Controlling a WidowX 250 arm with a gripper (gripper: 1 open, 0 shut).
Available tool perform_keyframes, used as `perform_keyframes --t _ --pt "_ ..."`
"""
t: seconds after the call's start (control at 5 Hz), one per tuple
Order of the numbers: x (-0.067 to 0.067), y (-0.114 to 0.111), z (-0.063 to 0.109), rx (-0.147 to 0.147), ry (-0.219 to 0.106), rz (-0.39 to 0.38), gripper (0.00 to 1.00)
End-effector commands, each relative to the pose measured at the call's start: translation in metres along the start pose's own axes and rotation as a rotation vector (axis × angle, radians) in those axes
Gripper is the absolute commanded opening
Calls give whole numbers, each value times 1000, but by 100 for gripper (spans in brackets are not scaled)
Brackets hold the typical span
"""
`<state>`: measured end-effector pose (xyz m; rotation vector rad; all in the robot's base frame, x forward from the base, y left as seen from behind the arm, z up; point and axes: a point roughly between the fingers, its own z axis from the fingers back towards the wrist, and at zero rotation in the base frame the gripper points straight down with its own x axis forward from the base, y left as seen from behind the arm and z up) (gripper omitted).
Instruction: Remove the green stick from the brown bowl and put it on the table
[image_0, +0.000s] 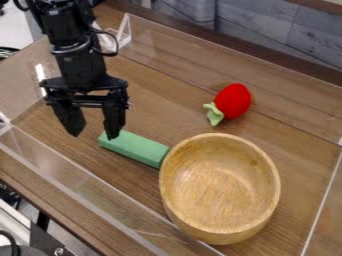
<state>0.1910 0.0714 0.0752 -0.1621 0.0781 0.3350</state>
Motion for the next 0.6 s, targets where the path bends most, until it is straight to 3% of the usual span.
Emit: perform_keyframes --t 0.0,0.4 --pt "1 -12 7 -9 -55 98 100" --pt "0 -20 -8 -22 -83 261 100"
